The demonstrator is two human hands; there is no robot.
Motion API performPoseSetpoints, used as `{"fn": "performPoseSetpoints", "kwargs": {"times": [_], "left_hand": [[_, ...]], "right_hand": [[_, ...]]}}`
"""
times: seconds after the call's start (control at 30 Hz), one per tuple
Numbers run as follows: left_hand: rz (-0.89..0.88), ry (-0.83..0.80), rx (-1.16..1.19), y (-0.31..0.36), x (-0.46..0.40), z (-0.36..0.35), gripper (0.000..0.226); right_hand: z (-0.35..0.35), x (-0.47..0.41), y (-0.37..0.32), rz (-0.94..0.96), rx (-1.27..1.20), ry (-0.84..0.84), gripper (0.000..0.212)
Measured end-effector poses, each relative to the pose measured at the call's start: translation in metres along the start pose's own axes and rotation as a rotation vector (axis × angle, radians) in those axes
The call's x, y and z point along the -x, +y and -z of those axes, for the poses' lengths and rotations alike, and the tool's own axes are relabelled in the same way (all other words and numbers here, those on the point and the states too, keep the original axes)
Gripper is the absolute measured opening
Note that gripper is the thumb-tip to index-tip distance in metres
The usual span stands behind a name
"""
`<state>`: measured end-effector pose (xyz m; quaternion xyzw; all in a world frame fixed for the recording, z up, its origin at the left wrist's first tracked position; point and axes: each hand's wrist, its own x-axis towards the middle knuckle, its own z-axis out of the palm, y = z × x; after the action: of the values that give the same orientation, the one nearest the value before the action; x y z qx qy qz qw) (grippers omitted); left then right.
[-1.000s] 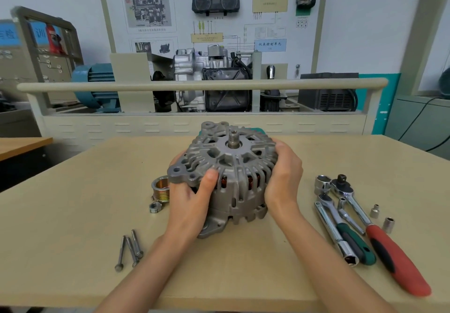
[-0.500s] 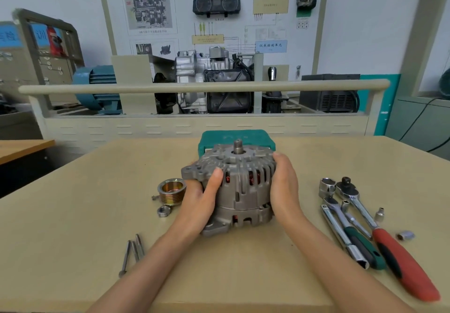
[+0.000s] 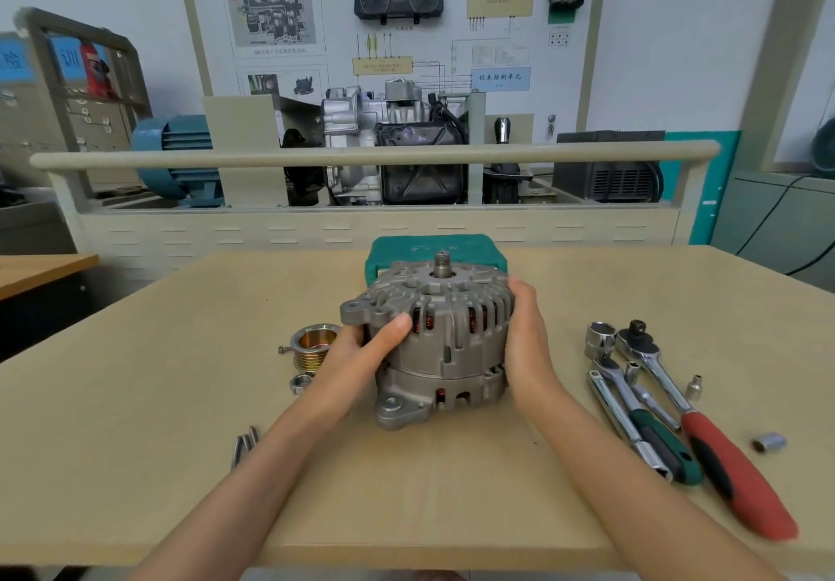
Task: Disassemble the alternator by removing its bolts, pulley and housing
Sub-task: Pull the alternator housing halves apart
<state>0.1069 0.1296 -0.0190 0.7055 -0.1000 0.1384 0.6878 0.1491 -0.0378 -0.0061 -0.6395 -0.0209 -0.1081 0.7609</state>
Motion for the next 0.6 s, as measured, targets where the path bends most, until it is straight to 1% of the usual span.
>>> {"fn": "performPoseSetpoints", "kwargs": {"times": [0.1,0.17,0.23,0.27,0.33,0.4,0.5,0.6], "left_hand": [[-0.047,0.092,-0.069,0.000,0.005,-0.008,0.062],[-0.090,0.164,-0.099,0.000,0.009,-0.015,0.071],[-0.114,0.210,-0.118,0.004,0.013,-0.021,0.081],[-0.116,0.228,-0.122,0.007,0.013,-0.023,0.083],[-0.102,0.290,-0.161,0.013,0.015,-0.028,0.082],[-0.086,0.386,-0.271,0.019,0.018,-0.035,0.089],[-0.047,0.461,-0.400,0.025,0.019,-0.049,0.093],[-0.074,0.438,-0.500,0.026,0.025,-0.052,0.085]], "right_hand": [[-0.003,0.004,0.003,-0.080,-0.092,0.001,0.063],[-0.006,0.009,0.005,-0.077,-0.115,0.020,0.077],[-0.008,0.012,0.007,-0.058,-0.128,0.045,0.082],[-0.008,0.014,0.007,-0.051,-0.122,0.052,0.080],[-0.008,0.013,0.008,-0.038,-0.095,0.065,0.064],[-0.007,0.011,0.008,-0.026,-0.088,0.075,0.049],[-0.006,0.006,0.007,-0.008,-0.129,0.046,0.042],[-0.005,0.004,0.009,0.008,-0.176,0.052,0.038]]}}
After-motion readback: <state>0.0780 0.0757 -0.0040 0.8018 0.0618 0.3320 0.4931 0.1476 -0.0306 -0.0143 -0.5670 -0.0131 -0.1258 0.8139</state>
